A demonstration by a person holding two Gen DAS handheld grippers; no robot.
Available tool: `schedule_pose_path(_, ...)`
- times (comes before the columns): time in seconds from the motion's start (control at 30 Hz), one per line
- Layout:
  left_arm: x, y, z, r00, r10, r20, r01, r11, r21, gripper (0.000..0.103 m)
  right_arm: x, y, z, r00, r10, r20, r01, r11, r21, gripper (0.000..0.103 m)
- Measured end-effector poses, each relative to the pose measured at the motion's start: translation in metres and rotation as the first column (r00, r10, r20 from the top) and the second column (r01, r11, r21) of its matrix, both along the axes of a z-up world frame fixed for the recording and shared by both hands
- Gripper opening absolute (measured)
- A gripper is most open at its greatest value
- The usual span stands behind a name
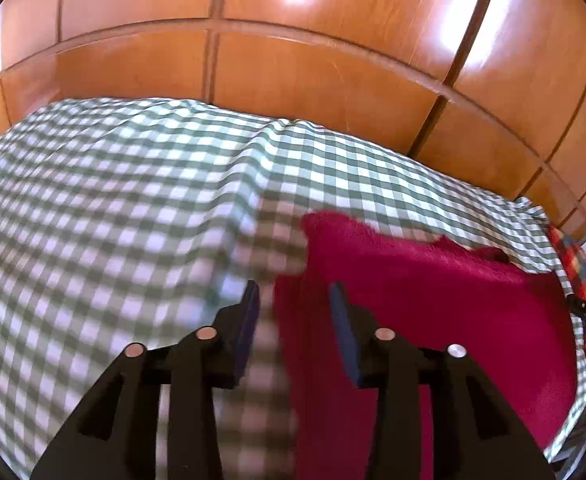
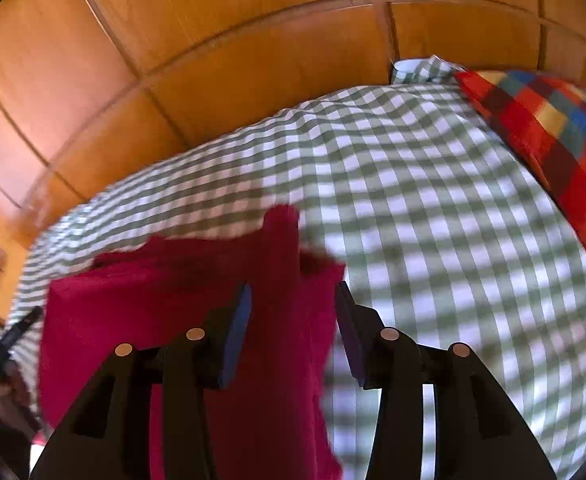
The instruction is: Fold small clothes
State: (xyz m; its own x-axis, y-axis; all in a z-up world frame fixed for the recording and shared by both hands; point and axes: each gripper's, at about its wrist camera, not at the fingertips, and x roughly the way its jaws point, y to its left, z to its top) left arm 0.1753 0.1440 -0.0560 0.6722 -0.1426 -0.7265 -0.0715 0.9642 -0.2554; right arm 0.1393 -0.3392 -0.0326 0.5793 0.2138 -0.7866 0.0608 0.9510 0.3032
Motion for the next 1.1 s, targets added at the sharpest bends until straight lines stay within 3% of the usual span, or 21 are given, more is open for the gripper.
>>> schedule_pose_path(0.2, -0.078, 0.021, -0.010, 0.999, -0.018, 0.027, 0.021, 0.990, -0.141, 0.060, -0.083, -0.004, -0.006, 0.998, 0.052, -0.019, -0.050, 0.994, 0.095, 0.042)
schedule_pose_path(0.33, -0.121, 0.017, -0.025, 0.998, -0.055, 0.011, 0.057, 0.973, -0.225, 0.064, -0.120, 0.002, -0.018, 0.996, 0.082, -0.042, -0.076, 0.990, 0.115, 0.042)
schedule_pose_path(0.5, -0.126, -0.005, -0.040, 0.996, -0.094, 0.000, 0.092, 0.969, -0.230, 0.061, -0.128, 0.009, -0.042, 0.995, 0.064, -0.073, -0.054, 0.990, 0.129, 0.039)
schedule_pose_path(0.63, -0.117, -0.012, -0.046, 0.992, -0.121, -0.023, 0.114, 0.971, -0.211, 0.019, -0.128, 0.013, -0.039, 0.996, 0.061, -0.062, -0.054, 0.993, 0.102, 0.012)
schedule_pose_path(0.7, -0.118, -0.008, -0.043, 0.992, -0.122, -0.025, 0.114, 0.970, -0.213, 0.009, -0.130, 0.015, -0.029, 0.996, 0.076, -0.041, -0.072, 0.995, 0.075, 0.011)
schedule_pose_path(0.87, -0.134, -0.005, -0.026, 0.987, -0.157, -0.022, 0.151, 0.973, -0.175, 0.007, -0.148, 0.013, -0.009, 0.994, 0.110, -0.013, -0.109, 0.993, 0.034, 0.010)
schedule_pose_path(1.1, -0.176, -0.011, -0.032, 0.981, -0.177, -0.076, 0.161, 0.971, -0.178, 0.008, -0.176, 0.007, -0.032, 0.985, 0.130, -0.110, -0.129, 0.991, 0.019, 0.010)
